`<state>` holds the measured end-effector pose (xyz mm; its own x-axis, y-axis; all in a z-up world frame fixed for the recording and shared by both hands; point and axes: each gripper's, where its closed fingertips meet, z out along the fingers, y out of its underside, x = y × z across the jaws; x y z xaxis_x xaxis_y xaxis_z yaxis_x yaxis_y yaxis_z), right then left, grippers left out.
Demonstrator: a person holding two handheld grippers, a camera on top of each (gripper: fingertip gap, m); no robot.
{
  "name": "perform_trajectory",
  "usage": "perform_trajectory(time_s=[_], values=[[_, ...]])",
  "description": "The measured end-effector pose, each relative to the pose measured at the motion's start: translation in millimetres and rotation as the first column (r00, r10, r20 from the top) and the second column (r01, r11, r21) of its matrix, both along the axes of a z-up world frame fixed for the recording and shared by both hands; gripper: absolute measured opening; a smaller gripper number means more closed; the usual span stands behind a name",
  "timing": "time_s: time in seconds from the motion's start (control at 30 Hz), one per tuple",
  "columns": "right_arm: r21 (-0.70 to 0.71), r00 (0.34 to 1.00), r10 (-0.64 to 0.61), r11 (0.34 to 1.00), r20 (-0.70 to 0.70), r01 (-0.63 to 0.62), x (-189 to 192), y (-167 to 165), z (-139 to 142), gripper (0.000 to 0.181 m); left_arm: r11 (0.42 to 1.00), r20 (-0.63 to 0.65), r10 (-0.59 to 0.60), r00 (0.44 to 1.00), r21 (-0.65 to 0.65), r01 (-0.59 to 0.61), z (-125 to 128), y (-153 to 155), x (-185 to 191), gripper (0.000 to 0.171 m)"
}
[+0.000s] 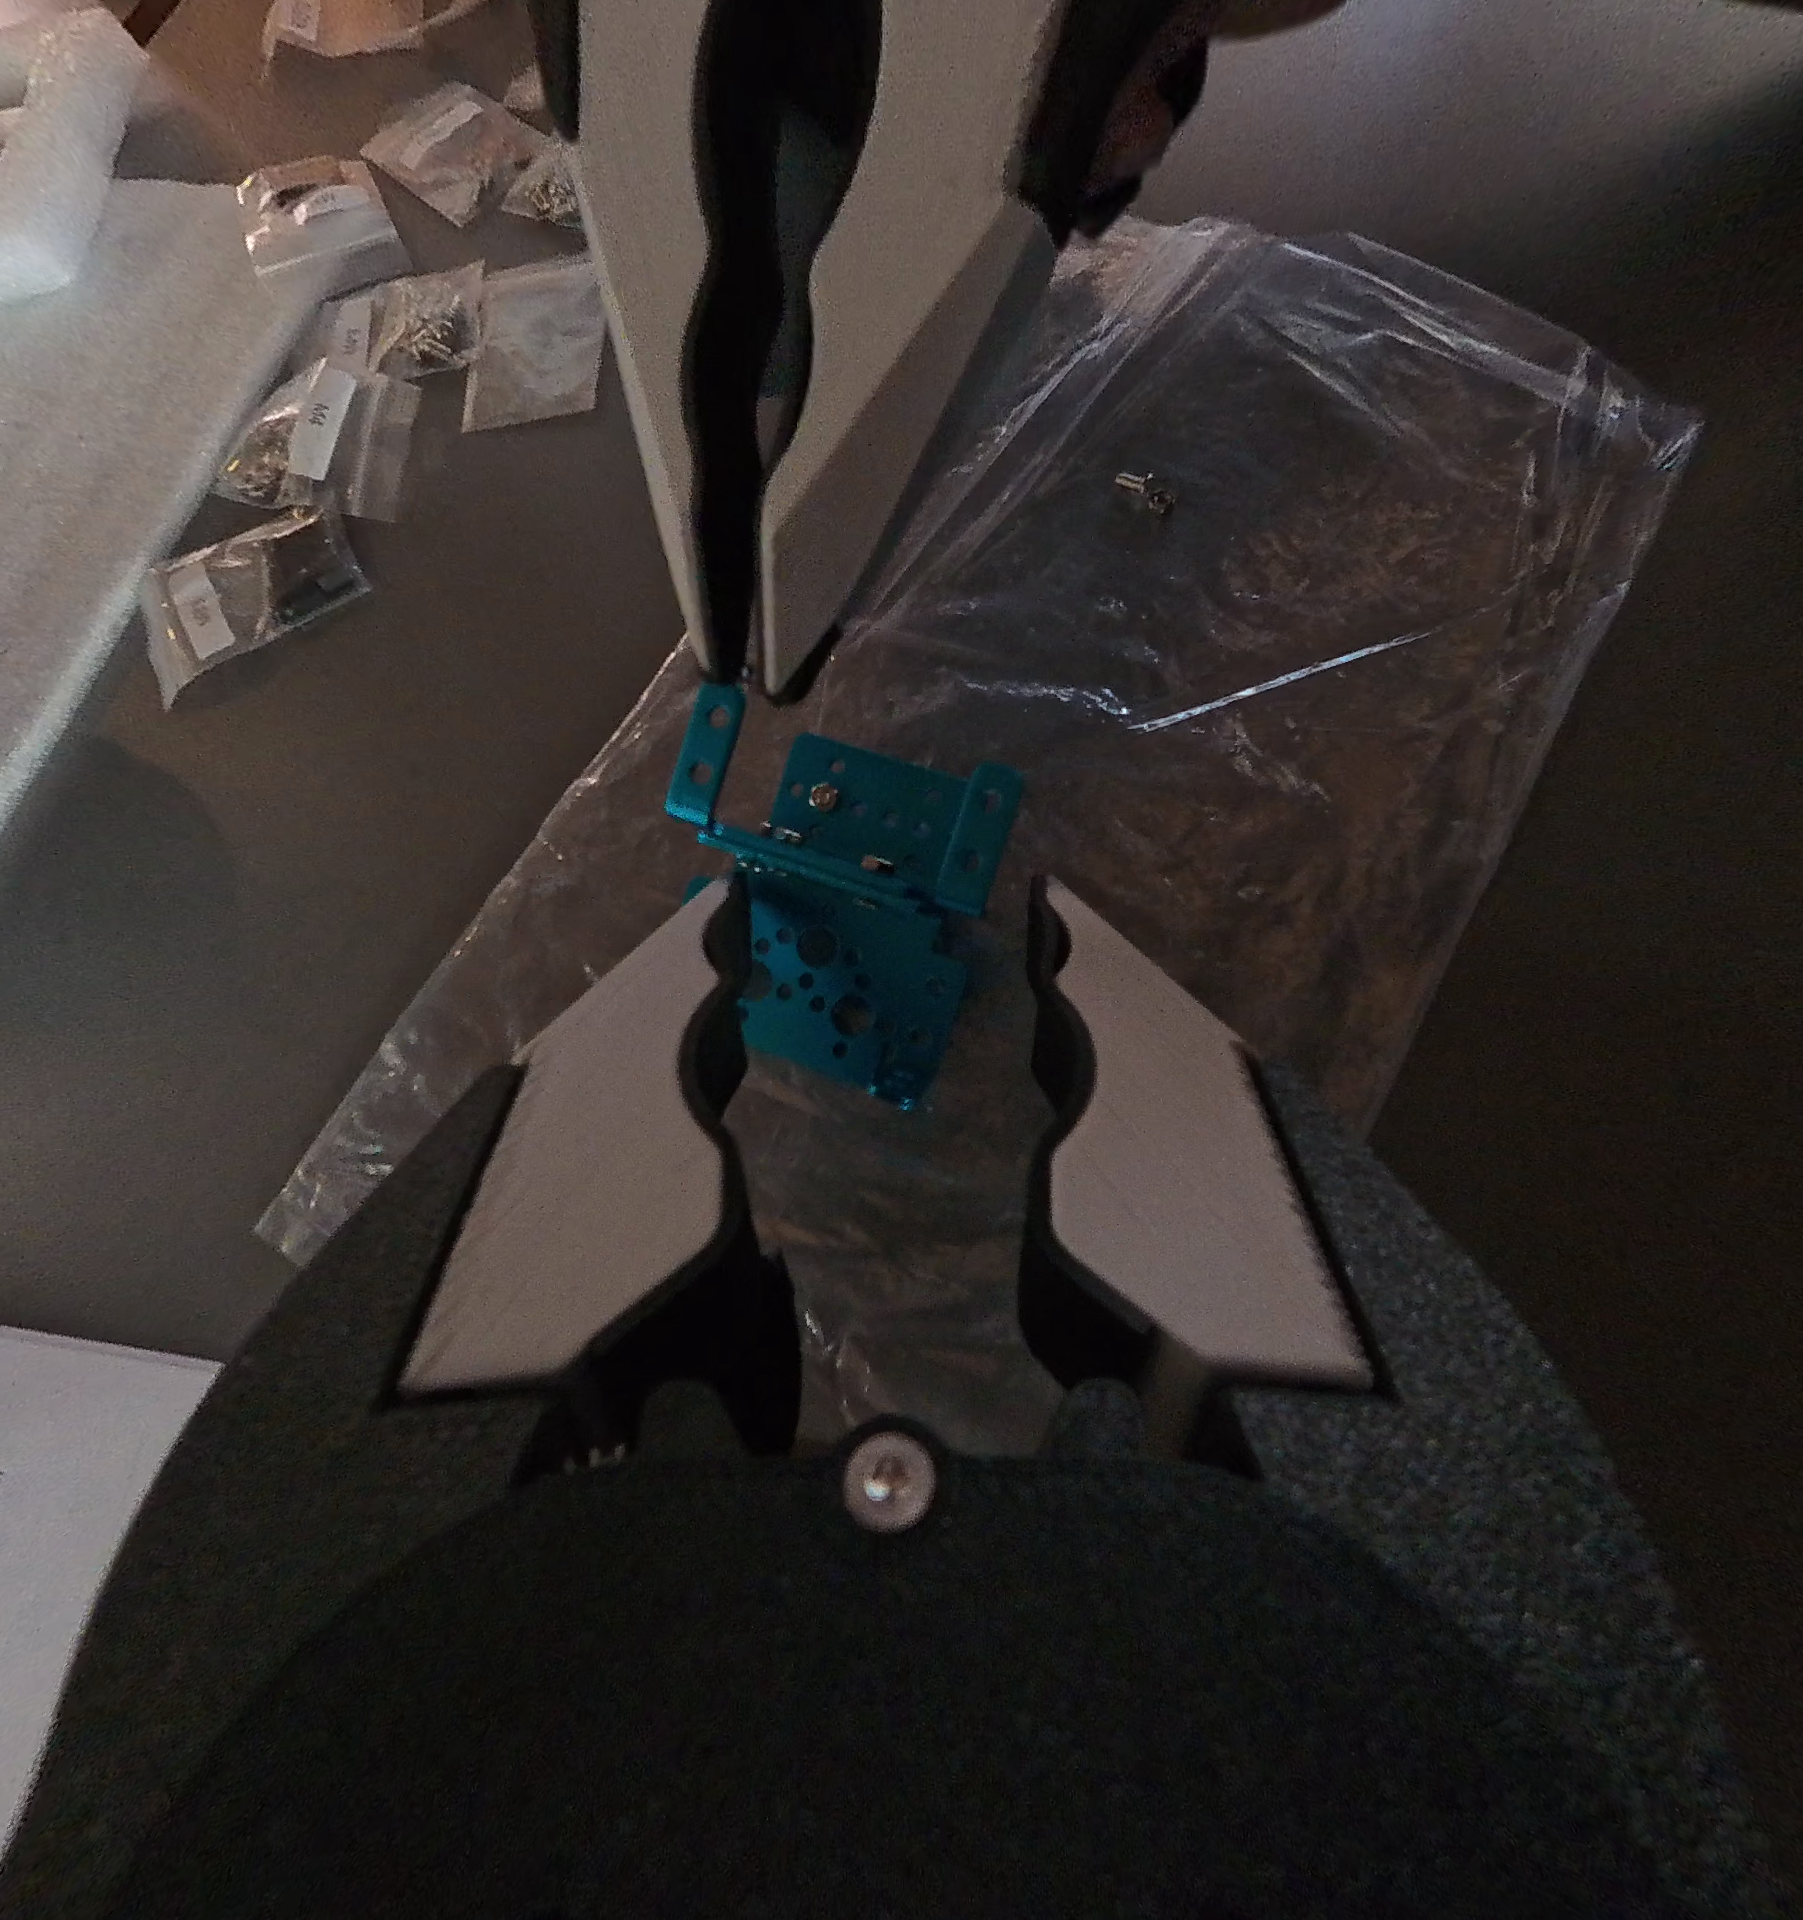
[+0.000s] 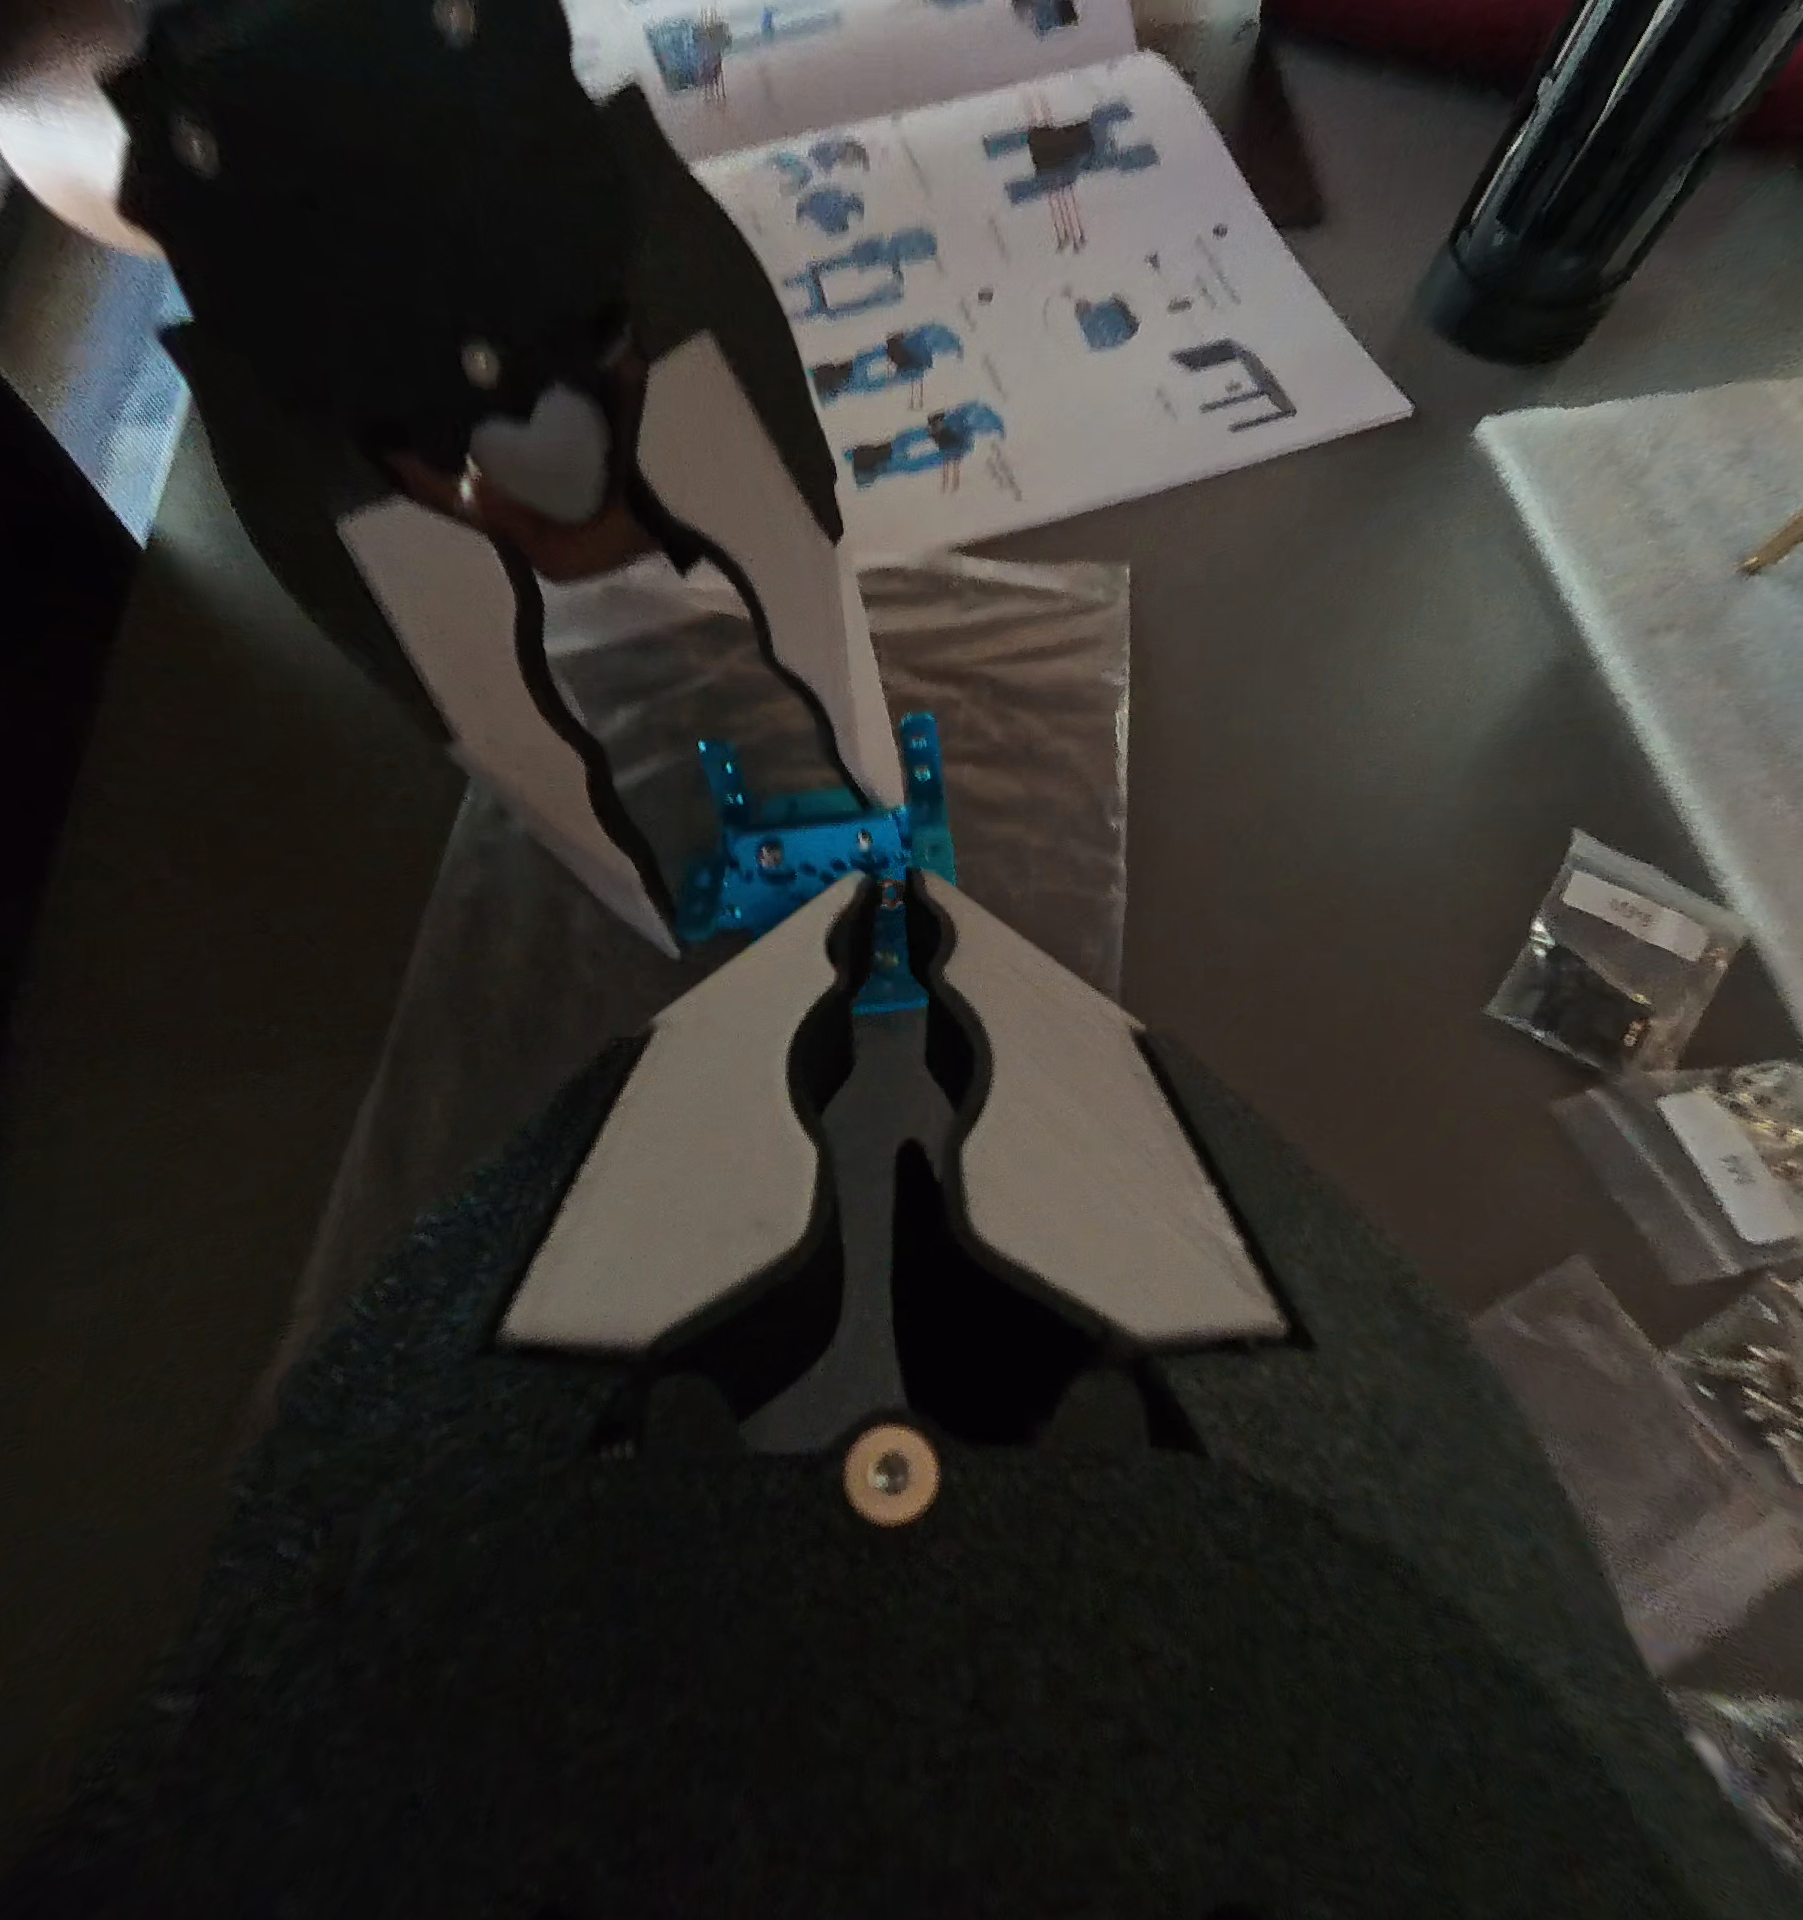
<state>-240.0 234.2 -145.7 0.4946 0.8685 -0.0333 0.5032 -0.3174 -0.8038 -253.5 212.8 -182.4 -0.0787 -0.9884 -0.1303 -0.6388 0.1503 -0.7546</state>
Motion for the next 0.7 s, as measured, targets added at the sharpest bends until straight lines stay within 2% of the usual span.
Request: perform_trajectory(time_s=[0.07, 0.33, 0.7], values=[[0.012, 1.0, -0.003, 1.0, -0.031, 0.003, -7, 0, 1, 0.004, 1.0, -0.001, -0.002, 1.0, 0.01, 0.002, 0, 0, 0, 0.054], [0.16, 0.991, -0.012, 0.987, 0.131, -0.009, -14, 4, -13, 0.004, 1.0, -0.004, -0.008, 1.0, 0.022, 0.009, -1, -2, 1, 0.052], [0.221, 0.983, 0.069, 0.969, 0.172, -0.107, -18, 2, -13, 0.004, 0.999, -0.014, -0.015, 1.0, 0.043, 0.016, -3, -2, 2, 0.052]])
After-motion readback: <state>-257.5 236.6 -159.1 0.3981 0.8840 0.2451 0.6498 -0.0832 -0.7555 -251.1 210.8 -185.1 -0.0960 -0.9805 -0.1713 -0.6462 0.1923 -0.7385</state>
